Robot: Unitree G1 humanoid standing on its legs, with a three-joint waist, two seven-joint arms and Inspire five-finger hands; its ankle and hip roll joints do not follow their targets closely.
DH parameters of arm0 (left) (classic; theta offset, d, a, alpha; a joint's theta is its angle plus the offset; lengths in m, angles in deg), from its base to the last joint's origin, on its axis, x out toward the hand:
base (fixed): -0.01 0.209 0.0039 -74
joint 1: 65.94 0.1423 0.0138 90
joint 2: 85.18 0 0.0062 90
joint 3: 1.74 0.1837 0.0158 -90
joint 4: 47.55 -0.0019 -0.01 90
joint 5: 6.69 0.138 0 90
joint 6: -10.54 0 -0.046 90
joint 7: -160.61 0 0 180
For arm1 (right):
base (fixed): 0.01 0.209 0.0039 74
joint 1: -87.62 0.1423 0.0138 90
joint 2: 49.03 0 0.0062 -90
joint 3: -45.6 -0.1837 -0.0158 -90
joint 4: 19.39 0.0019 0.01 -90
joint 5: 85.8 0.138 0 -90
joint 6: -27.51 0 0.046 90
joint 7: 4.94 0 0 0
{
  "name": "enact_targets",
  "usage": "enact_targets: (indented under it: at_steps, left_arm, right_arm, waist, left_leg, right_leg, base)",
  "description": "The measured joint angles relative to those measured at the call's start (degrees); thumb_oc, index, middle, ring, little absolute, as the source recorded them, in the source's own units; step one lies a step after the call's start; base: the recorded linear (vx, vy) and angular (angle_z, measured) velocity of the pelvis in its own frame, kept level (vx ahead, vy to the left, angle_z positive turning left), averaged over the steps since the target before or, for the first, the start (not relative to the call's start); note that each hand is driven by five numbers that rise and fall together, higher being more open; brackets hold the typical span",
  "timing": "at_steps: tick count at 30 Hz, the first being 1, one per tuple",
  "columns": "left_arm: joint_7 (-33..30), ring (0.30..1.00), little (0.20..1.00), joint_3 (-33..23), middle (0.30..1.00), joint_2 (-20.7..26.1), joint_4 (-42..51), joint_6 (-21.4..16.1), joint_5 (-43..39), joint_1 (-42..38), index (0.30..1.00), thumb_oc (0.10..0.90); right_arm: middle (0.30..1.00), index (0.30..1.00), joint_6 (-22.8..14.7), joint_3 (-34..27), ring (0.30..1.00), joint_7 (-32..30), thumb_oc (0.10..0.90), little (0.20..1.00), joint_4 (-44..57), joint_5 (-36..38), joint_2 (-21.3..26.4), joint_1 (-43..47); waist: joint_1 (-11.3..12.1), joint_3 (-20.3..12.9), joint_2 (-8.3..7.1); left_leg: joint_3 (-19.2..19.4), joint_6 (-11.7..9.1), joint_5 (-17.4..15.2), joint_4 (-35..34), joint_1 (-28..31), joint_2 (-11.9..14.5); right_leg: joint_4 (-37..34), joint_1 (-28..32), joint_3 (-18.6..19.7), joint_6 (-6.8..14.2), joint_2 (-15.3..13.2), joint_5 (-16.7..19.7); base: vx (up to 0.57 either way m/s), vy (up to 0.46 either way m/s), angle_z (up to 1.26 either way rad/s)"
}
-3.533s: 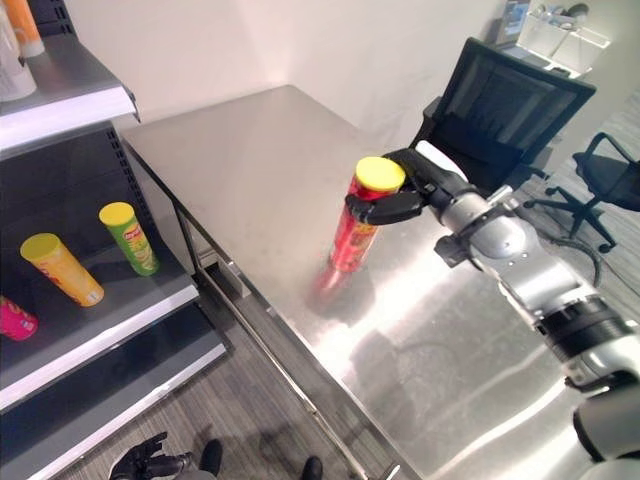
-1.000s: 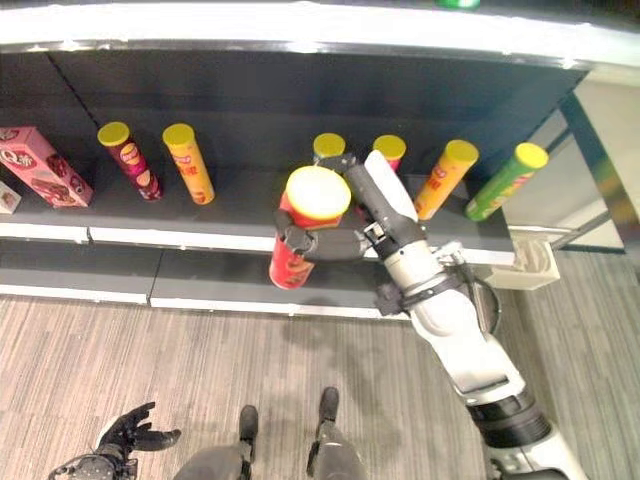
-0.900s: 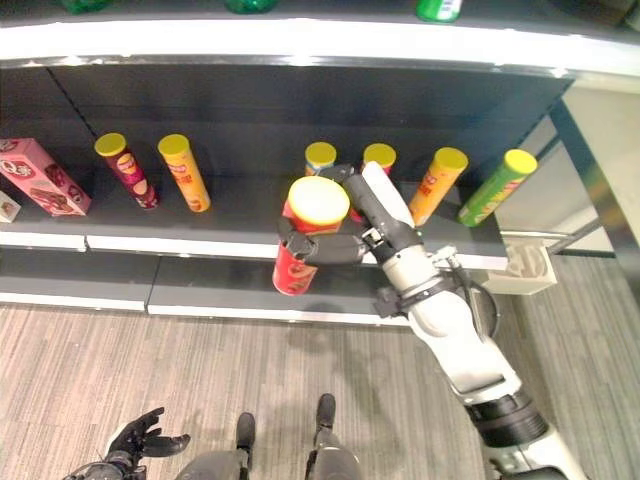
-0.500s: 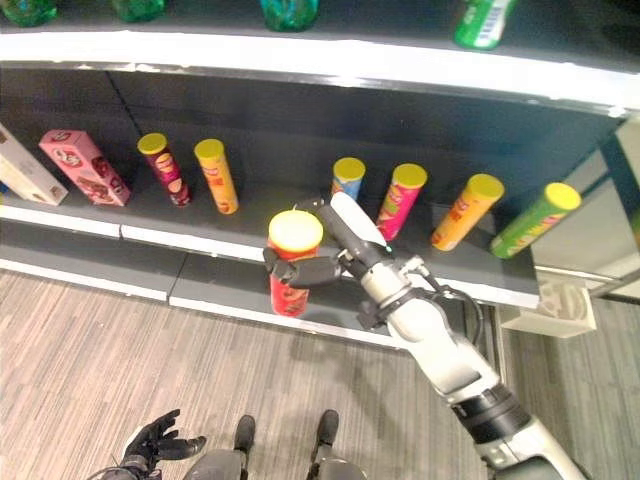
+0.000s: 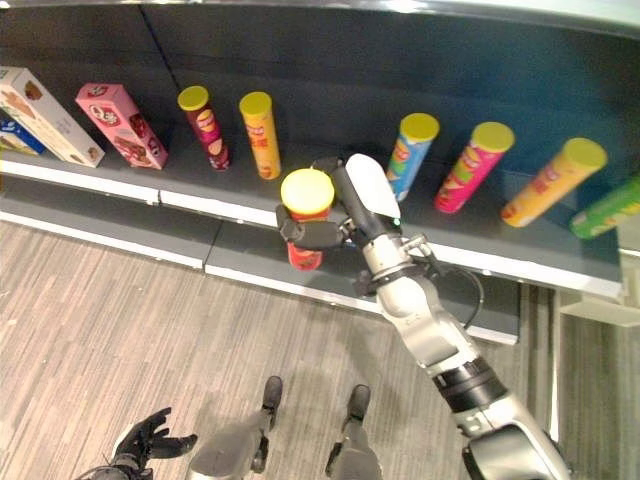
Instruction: Put the goods on the table back onto the shelves and tidy them up.
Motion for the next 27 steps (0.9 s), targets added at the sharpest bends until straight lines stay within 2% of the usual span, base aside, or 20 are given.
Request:
enact_targets:
  at_steps: [3, 7, 9, 15, 21, 25, 27]
  left_arm:
    - [-0.28, 0.9, 0.9, 1.76, 0.9, 0.12, 0.42, -0.58, -0.06, 0.17, 0.9, 0.8]
    - [-0.31, 0.9, 0.9, 2.56, 0.9, -0.4, 0.94, -1.1, -0.16, -0.06, 0.9, 0.8]
    - [-1.06, 0.9, 0.9, 4.03, 0.9, -0.38, 2.8, -2.79, -2.16, -1.6, 0.9, 0.8]
    - [-1.06, 0.9, 0.9, 6.38, 0.9, -0.54, 2.67, -3.45, -2.46, -2.96, 0.9, 0.8]
    - [-1.31, 0.9, 0.9, 6.48, 0.9, -0.58, 2.89, -3.49, -4.62, -3.16, 0.9, 0.8]
    - [-1.45, 0.9, 0.9, 6.99, 0.9, -0.59, 4.58, -3.69, -4.7, -3.81, 0.9, 0.8]
    - [-1.9, 0.9, 0.9, 7.11, 0.9, -0.59, 5.04, -3.8, -5.11, -4.7, 0.9, 0.8]
  right_arm:
    - [0.3, 0.3, 0.17, 0.5, 0.3, -1.95, 0.4, 0.3, -5.2, -1.05, 0.52, 6.77]
    - [0.3, 0.3, 1.96, 0.42, 0.3, -5.62, 0.4, 0.3, -13.61, -1.39, 4.05, 13.69]
    - [0.3, 0.3, 2.45, -0.82, 0.3, -8.8, 0.4, 0.3, -19.57, -1.17, 6.85, 17.19]
    - [0.3, 0.3, 3.09, -1.1, 0.3, -11.15, 0.4, 0.3, -23.32, 0.64, 7.37, 18.56]
    - [0.3, 0.3, 3.5, -1.14, 0.3, -13.95, 0.4, 0.3, -25.0, 1.44, 6.94, 19.66]
    - [0.3, 0.3, 3.94, -1.22, 0.3, -15.3, 0.4, 0.3, -27.06, 1.78, 6.95, 22.61]
    - [0.3, 0.3, 3.98, -1.19, 0.3, -16.38, 0.4, 0.3, -27.93, 1.89, 6.96, 23.55]
  waist:
    - [1.01, -0.26, 0.3]
    - [2.0, -0.18, 0.63]
    - [2.95, 0.63, 2.33]
    - [4.15, 1.67, 3.78]
    - [4.62, 3.36, 2.49]
    - [5.08, 3.83, 2.47]
    - [6.33, 4.16, 2.66]
  left_leg:
    - [0.51, 0.82, 0.72, 0.07, -1.81, -0.62]
    - [0.38, 1.0, 0.86, 0.08, -3.11, -0.59]
    - [-0.81, 1.0, 0.85, 0.08, -4.38, -0.58]
    - [-2.09, 0.35, 1.39, 0.06, -8.3, -0.5]
    - [-3.49, -0.14, 1.98, 0.06, -10.18, -0.24]
    - [-4.36, -0.01, 2.32, 0.07, -11.73, -0.3]
    - [-4.65, 0.0, 2.32, 0.07, -11.79, -0.32]
  right_leg:
    - [0.03, -2.16, 0.94, -0.2, -0.46, 2.77]
    - [0.36, -3.21, 0.99, -0.3, -0.5, 2.85]
    - [0.37, -3.92, 0.83, -0.28, -0.55, 2.84]
    - [0.37, -7.25, -0.37, 0.03, -0.41, 2.59]
    - [0.0, -8.44, -1.32, 0.02, 0.04, 2.5]
    - [0.02, -9.45, -2.31, 0.02, -0.01, 2.5]
    - [0.01, -9.4, -2.49, 0.03, -0.26, 2.5]
  base:
    - [-0.01, 0.068, -0.02]
    - [-0.02, 0.041, 0.05]
    - [-0.03, 0.043, 0.21]
    - [0.01, 0.019, 0.09]
    - [0.02, -0.012, 0.1]
    - [0.01, -0.007, 0.13]
    - [0.01, -0.015, 0.09]
